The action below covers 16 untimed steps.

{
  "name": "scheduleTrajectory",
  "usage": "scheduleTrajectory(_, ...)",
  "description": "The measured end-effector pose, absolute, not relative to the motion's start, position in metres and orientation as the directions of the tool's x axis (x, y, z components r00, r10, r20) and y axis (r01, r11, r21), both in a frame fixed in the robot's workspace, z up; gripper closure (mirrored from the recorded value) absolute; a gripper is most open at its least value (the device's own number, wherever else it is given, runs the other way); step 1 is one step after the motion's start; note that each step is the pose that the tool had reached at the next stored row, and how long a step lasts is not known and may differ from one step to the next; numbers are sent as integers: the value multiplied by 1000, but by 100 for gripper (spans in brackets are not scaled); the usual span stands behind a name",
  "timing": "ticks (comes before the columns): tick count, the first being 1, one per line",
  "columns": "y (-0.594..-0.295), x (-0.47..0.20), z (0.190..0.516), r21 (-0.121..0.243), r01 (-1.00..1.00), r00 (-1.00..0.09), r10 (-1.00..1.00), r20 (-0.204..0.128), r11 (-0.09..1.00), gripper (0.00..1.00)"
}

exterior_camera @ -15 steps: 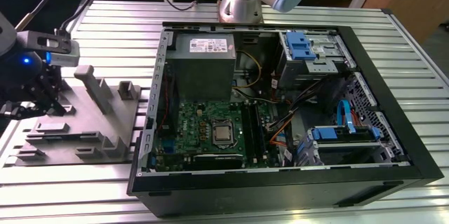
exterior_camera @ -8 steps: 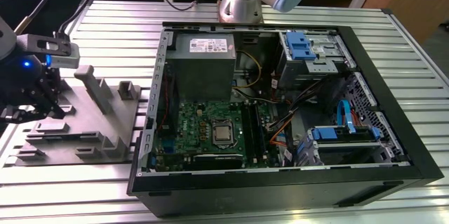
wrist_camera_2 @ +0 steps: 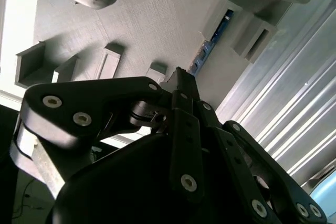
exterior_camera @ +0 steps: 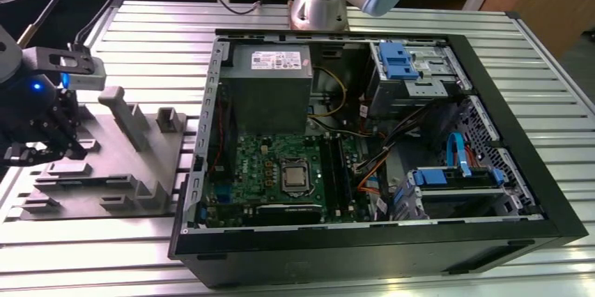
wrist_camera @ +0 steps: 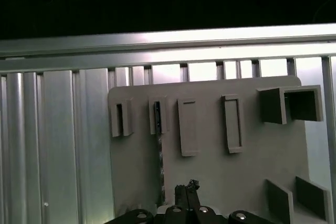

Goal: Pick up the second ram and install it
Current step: 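Pick up the second ram and move it above second insertion slot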

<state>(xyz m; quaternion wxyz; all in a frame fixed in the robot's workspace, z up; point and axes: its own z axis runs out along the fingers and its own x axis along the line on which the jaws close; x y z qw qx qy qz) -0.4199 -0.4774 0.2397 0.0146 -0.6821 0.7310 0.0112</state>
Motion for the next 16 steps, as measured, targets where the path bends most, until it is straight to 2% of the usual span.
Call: scheduleTrajectory(16, -486, -426, 233, -4, -1000, -24, -999, -36, 25, 90)
